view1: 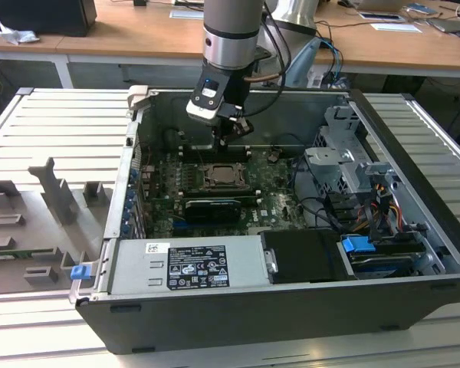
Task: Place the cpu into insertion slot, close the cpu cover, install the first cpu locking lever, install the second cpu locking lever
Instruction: 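Install the first cpu locking lever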
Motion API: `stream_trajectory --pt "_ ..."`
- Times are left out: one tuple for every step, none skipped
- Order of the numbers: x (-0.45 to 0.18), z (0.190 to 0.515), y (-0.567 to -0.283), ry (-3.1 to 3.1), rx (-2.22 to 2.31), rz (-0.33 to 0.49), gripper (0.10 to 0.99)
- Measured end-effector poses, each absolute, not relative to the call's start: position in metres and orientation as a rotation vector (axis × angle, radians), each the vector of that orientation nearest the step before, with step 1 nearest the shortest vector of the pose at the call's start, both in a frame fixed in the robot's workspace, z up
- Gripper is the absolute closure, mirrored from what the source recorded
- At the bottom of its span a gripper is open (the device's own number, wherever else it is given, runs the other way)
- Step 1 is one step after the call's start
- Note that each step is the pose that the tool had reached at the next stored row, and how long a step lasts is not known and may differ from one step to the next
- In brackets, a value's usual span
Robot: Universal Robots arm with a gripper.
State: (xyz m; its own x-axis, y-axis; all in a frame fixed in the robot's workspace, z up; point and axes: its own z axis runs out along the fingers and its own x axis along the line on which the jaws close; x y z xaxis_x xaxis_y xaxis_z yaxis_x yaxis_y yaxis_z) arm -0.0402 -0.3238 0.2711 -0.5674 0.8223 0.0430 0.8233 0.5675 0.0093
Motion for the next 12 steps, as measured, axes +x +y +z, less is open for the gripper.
stream_trajectory --pt "-0.0401 0.2711 -0.3238 -2.761 -1.426 -0.044 0.980" --pt "-0.0401 0.2711 -0.3238 -2.775 -1.397 -0.043 0.980" --pt "-0.0401 0.2711 -0.3238 -2.797 -1.353 -0.042 0.980" --pt "-0.0401 0.2711 -0.3238 -2.807 -1.331 -0.042 0.980" --pt "-0.0401 0.2711 -0.3238 -2.814 -1.315 -0.041 0.980" --pt "-0.0401 0.2711 -0.3238 -2.822 -1.299 -0.041 0.980" --pt "-0.0402 0.2710 -0.3238 -2.829 -1.283 -0.041 0.980" --pt "-0.0401 0.2711 -0.3238 -2.839 -1.260 -0.040 0.980" --pt "-0.0401 0.2710 -0.3238 -2.849 -1.237 -0.040 0.980" --pt "-0.0401 0.2710 -0.3238 -2.862 -1.206 -0.039 0.980" --pt "-0.0401 0.2710 -0.3238 -2.873 -1.177 -0.039 0.980" --pt "-0.0401 0.2710 -0.3238 -2.888 -1.141 -0.038 0.980"
